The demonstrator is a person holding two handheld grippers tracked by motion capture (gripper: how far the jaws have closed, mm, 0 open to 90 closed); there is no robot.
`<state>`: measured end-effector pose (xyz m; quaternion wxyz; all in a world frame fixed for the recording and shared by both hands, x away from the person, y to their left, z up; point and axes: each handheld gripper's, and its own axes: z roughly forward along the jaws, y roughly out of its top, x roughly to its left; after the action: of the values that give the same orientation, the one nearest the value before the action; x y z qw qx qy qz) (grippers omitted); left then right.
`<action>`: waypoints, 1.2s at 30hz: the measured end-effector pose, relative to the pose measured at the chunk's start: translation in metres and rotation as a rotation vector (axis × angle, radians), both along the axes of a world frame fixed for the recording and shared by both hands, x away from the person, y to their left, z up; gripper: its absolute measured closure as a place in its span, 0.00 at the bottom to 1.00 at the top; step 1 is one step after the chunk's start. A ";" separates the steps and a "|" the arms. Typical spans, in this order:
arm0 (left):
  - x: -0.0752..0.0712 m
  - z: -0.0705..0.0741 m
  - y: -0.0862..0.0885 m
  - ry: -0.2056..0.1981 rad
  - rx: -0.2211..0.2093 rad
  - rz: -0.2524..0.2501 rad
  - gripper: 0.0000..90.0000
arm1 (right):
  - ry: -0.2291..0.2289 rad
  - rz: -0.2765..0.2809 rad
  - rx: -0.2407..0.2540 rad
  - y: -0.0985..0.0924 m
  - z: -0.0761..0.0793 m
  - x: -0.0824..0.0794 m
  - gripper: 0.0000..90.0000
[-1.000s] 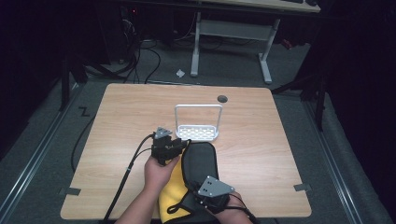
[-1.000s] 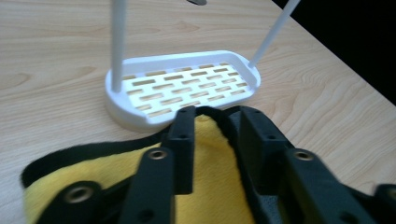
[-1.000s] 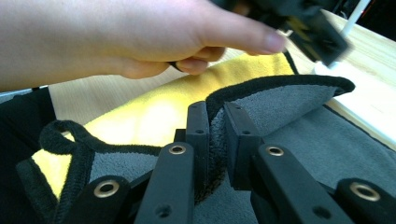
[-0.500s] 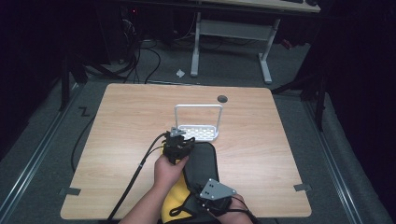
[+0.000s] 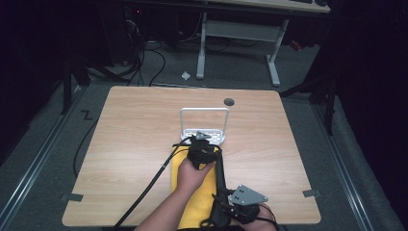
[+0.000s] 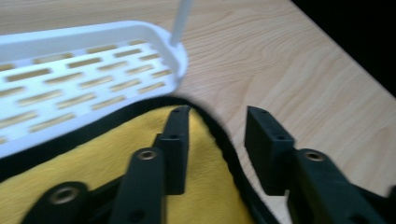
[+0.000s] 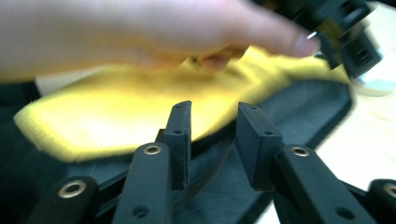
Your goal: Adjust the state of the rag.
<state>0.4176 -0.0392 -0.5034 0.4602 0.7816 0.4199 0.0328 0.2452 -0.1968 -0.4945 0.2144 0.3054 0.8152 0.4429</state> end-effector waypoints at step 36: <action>-0.072 -0.017 0.153 -0.105 0.081 0.053 0.47 | 0.052 -0.122 -0.024 -0.011 -0.021 0.042 0.71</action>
<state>0.3452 0.1141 -0.5204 0.4486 0.7852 0.4142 0.1030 0.2870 -0.2082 -0.5153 0.2237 0.3635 0.8054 0.4112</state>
